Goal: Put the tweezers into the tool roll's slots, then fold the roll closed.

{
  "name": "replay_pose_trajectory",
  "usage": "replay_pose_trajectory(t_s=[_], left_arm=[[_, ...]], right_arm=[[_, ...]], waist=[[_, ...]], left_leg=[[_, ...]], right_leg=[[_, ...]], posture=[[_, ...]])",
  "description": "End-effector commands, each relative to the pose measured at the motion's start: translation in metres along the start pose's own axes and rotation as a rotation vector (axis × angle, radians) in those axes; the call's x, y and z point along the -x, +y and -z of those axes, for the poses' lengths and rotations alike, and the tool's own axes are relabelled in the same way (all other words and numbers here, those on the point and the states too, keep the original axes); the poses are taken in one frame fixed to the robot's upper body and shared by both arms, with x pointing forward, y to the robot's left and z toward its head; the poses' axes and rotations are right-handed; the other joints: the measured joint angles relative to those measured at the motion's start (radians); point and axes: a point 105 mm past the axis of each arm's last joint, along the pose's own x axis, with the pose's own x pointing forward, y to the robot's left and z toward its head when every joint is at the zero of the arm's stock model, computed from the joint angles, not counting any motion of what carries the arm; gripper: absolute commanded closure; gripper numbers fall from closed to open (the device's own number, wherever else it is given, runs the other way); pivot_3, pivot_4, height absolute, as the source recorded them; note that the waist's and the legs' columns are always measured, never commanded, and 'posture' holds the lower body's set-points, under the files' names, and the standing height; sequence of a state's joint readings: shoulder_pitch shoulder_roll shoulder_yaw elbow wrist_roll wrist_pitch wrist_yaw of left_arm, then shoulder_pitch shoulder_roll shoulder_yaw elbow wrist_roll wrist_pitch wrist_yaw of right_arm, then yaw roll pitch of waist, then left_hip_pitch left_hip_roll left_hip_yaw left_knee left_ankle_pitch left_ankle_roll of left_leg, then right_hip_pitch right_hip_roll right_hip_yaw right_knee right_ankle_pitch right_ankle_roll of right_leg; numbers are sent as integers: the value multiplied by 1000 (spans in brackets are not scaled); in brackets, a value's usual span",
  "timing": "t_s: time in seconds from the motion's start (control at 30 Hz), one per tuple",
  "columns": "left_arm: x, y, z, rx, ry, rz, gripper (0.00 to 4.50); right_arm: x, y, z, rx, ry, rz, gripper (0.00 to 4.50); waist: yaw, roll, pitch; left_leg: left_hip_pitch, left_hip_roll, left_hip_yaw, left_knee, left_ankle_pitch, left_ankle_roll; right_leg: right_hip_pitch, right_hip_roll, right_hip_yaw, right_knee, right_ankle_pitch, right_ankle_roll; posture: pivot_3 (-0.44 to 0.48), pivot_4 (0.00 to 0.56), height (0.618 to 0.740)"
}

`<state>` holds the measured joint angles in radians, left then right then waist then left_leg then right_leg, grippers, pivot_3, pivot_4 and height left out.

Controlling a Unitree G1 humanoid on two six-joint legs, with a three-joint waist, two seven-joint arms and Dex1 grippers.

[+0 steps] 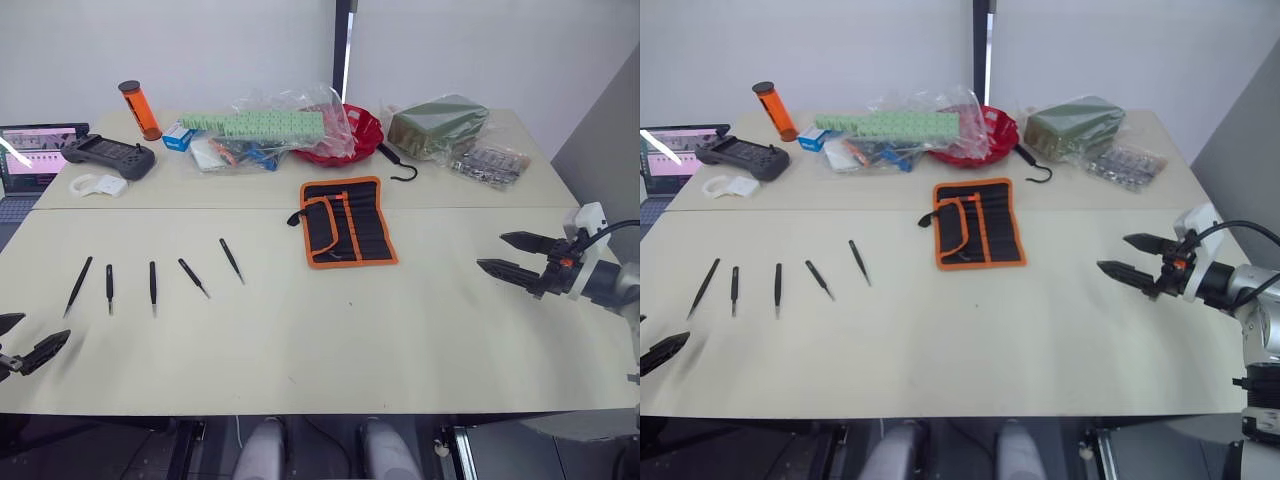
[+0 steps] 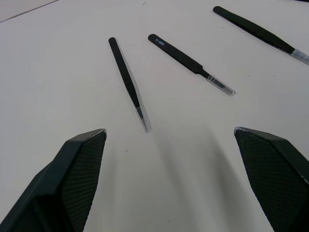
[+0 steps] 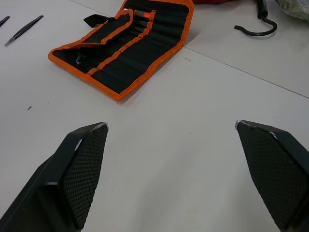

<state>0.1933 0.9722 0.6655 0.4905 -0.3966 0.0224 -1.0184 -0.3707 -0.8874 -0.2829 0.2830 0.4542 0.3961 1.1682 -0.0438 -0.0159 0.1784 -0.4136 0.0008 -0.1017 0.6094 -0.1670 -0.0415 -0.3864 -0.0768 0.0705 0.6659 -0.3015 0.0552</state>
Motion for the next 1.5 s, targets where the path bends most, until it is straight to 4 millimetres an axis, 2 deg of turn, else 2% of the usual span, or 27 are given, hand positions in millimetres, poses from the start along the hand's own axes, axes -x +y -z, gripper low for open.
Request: replay_pose_trajectory(t_s=[0.03, 0.13, 0.27, 0.4, 0.57, 0.67, 0.77, 0.87, 1.0, 1.17, 1.3, 1.4, 1.5], left_arm=[[-1, 4, -21, -10, -71, 9, 0], [-16, -11, -50, -3, -142, 117, 0], [-31, -36, -87, -82, -222, 255, 0], [-36, -81, -125, -113, -315, 482, 0], [-44, -126, -147, -106, -319, 692, 0], [-50, -157, -158, -139, -328, 808, 0], [-56, -178, -169, -169, -361, 843, 0], [-63, -194, -172, -191, -374, 850, 0], [-70, -204, -169, -188, -385, 824, 0], [-77, -200, -161, -170, -380, 744, 0], [-76, -194, -149, -189, -349, 695, 0], [-72, -188, -141, -192, -332, 677, 0], [-70, -185, -139, -198, -333, 647, 0]], right_arm=[[0, 1, -9, 33, -43, 4, 14], [-6, 9, -7, 8, -57, -4, 14], [-24, 34, -8, -114, -80, -64, 14], [-48, 56, -12, -168, -107, -55, 14], [-83, 72, -19, -184, -163, 13, 14], [-109, 77, -19, -208, -137, 64, 14], [-134, 86, -26, -323, -152, 31, 14], [-157, 92, -27, -342, -143, 55, 14], [-179, 105, -25, -389, -113, 1, 14], [-203, 118, -23, -372, -93, -35, 14], [-213, 121, -29, -315, -87, -51, 14], [-219, 122, -38, -333, -98, -63, 14], [-225, 128, -34, -371, -68, -87, 14]], waist=[[0, 0, 0], [6, -1, 0], [4, -1, 0], [-5, -1, 0], [-5, -1, 0], [-4, -1, 0], [-2, -1, 0], [-3, -1, 0], [-3, -1, 0], [-5, -1, 0], [-10, -1, 0], [-12, -1, 0], [-14, -1, 0]], left_leg=[[0, 0, 0, 0, 0, 0], [0, 0, -1, 1, 0, 0], [-1, -1, -1, 2, 0, 0], [-1, 1, -1, 1, 0, 0], [-1, 0, -2, 1, 0, 0], [-1, 0, -1, 3, 0, 0], [-1, 0, -2, 3, 0, 0], [-1, 0, -2, 3, 0, 0], [-1, -1, -3, 3, 0, 0], [0, -1, -3, 3, 0, 0], [0, -1, -3, 2, 0, 0], [0, -1, -3, 2, 0, 0], [0, -1, -4, 2, 0, 0]], right_leg=[[0, 0, 0, 0, 0, 0], [0, 0, -1, 1, 0, 0], [0, 0, -1, 1, 0, 0], [-1, 1, -1, 3, 0, 0], [-2, 1, -1, 6, 0, 0], [-2, 1, -1, 7, 0, 0], [-2, 1, -1, 8, 0, 0], [-2, 1, -1, 9, 0, 0], [-4, 1, -1, 12, 0, -1], [-4, 1, -1, 13, 1, -1], [-4, 2, -1, 13, 1, -1], [-4, 1, -1, 13, 1, -1], [-4, 2, -1, 13, 1, -1]], posture=[[0, 150, 740], [0, 150, 740], [0, 150, 740], [0, 150, 740], [0, 150, 740], [0, 150, 740], [0, 150, 740], [0, 150, 740], [0, 150, 740], [0, 150, 740], [0, 150, 740], [0, 150, 740], [0, 150, 740]])
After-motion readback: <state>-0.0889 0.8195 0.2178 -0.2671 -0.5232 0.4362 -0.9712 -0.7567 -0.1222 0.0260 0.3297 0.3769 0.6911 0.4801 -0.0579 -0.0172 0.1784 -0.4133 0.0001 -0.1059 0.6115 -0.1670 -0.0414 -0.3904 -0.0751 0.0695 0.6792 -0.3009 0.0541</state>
